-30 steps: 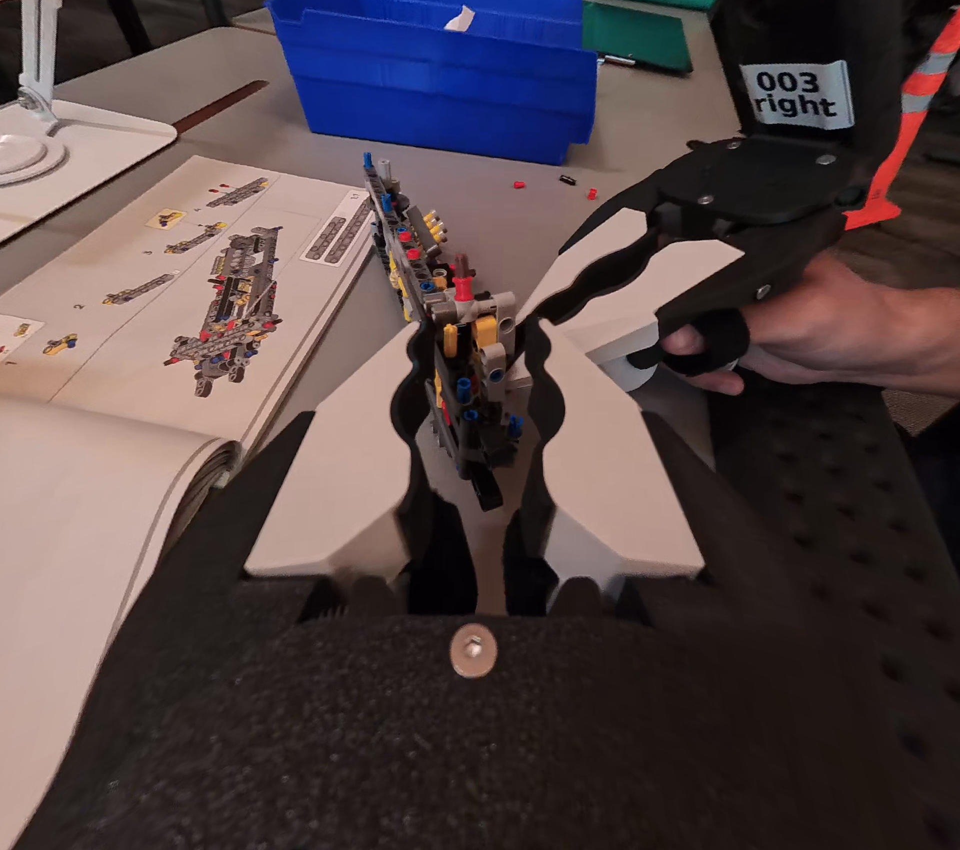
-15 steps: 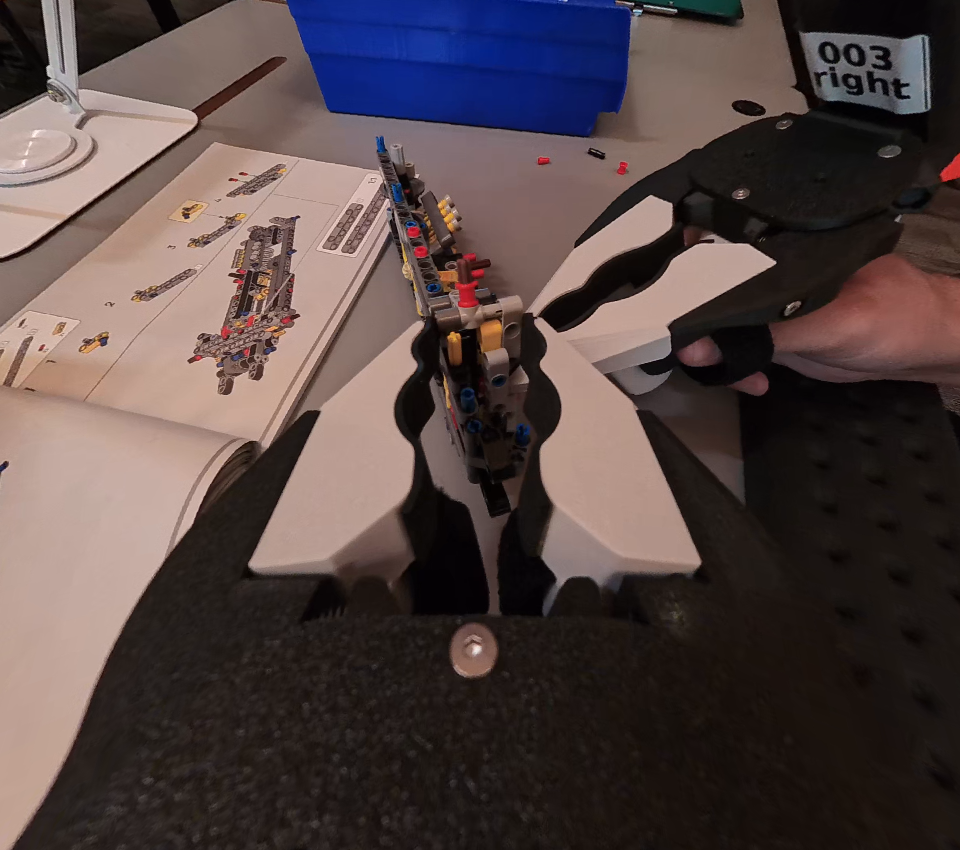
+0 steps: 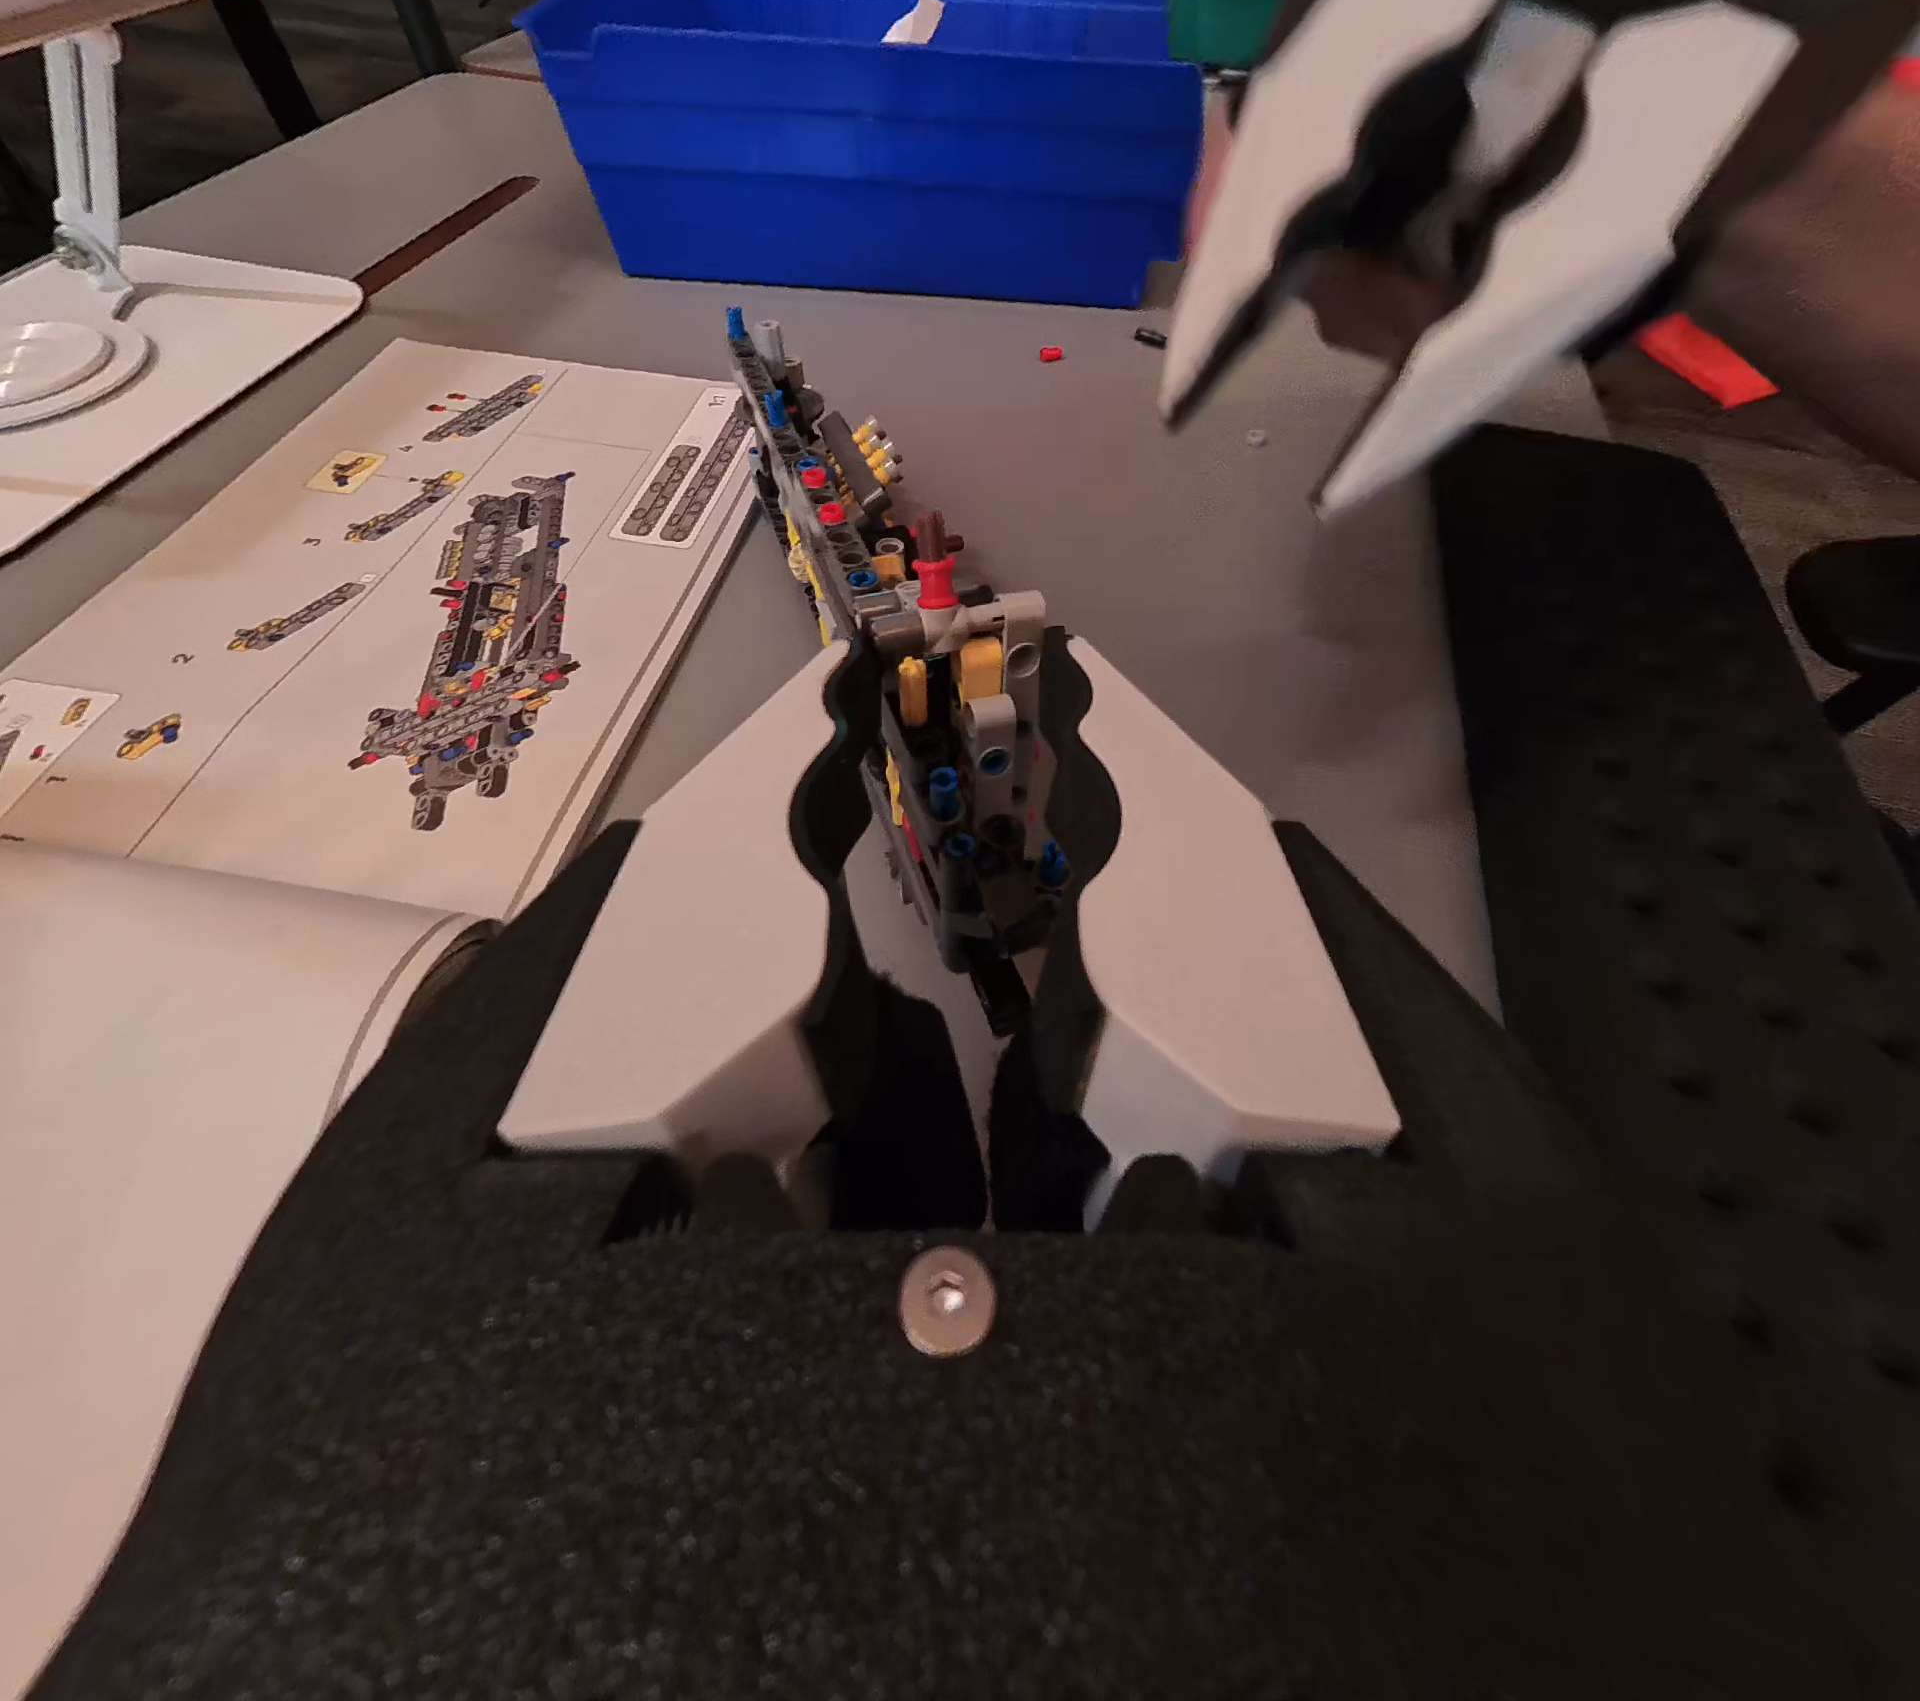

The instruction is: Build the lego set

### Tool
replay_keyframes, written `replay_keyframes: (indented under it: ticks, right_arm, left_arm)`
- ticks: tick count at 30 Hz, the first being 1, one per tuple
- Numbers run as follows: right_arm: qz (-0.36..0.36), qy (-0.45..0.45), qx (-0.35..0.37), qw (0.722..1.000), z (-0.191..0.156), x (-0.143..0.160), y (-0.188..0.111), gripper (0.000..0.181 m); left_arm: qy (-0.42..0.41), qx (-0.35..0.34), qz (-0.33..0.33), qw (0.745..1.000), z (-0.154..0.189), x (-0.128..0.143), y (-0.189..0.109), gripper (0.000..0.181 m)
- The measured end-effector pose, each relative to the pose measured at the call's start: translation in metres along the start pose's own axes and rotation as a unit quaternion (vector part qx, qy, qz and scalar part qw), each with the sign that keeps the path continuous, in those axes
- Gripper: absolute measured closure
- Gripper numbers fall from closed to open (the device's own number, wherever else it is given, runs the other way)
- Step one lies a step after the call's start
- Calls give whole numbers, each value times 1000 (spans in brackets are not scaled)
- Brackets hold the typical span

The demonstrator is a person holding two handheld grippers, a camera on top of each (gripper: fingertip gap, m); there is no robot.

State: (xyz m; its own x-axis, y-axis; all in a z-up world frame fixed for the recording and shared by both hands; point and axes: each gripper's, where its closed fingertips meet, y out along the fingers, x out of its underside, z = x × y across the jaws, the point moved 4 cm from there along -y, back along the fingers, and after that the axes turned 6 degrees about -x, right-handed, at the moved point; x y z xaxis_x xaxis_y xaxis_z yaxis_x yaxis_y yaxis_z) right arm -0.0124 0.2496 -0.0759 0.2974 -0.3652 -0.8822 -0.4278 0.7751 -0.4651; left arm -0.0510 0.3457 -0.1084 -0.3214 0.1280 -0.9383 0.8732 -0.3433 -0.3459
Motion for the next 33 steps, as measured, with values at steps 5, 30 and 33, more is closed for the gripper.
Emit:
replay_keyframes:
  ticks: [5, 30, 33]
  right_arm:
    - [-38, -76, -175, 981, 29, -15, 18, 125]
    - [-234, -186, -334, 894, 53, -9, 74, 146]
    - [-245, -193, -337, 888, 53, -9, 74, 146]
  left_arm:
    - [2, 37, 33, 999, 1, 2, -2, 153]
    - [5, -15, 45, 999, -7, 4, -2, 153]
    - [-1, -19, 45, 999, -7, 5, -2, 153]
